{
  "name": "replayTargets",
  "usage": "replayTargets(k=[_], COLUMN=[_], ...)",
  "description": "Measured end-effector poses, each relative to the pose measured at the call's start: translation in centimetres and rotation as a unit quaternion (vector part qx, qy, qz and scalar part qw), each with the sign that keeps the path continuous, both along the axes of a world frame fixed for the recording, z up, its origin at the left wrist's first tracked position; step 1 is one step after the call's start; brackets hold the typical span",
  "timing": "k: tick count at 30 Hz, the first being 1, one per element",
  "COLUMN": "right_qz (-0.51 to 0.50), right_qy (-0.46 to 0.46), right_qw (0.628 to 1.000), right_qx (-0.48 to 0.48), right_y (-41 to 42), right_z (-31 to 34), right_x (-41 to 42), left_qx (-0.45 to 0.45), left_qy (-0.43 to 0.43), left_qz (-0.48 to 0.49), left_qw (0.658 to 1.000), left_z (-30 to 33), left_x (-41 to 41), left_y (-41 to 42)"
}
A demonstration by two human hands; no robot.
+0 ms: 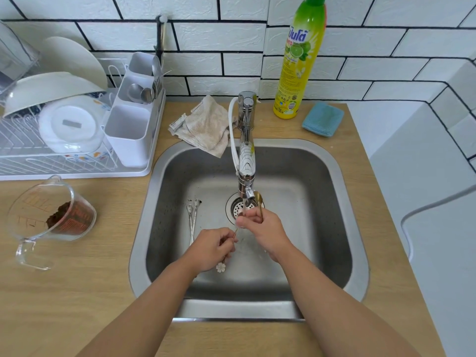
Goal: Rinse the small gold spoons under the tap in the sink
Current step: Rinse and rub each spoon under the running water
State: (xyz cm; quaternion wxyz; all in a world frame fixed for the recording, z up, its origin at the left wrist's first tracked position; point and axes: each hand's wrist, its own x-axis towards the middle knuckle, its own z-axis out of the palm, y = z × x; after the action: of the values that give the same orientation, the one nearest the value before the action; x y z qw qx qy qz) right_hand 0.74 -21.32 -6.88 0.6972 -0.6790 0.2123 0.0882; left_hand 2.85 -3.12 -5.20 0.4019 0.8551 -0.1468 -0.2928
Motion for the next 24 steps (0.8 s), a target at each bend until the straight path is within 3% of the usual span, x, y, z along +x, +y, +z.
replayTargets(k=[5, 12, 24], right_qz=[0.008, 0.010, 0.046], right_qy=[-0.007, -0.017, 0.010], right_qw=[0.996, 0.995, 0.998], right_qx=[-0.091, -0.099, -0.034], right_y=[-0.02, 0.19, 0.20], right_z=[-0.18, -0.16, 0.09], right_x=[0.12, 0.08, -0.06], left_qx=[-0.025, -0.029, -0.037], left_qy=[0.030, 0.060, 0.104], left_qz=[0.021, 0.016, 0.030], left_qw=[0.999, 0.998, 0.993], left_z=[0.04, -0.16, -0.03], left_x=[0.00, -0.12, -0.12], left_y=[-0.19, 0.05, -0.04])
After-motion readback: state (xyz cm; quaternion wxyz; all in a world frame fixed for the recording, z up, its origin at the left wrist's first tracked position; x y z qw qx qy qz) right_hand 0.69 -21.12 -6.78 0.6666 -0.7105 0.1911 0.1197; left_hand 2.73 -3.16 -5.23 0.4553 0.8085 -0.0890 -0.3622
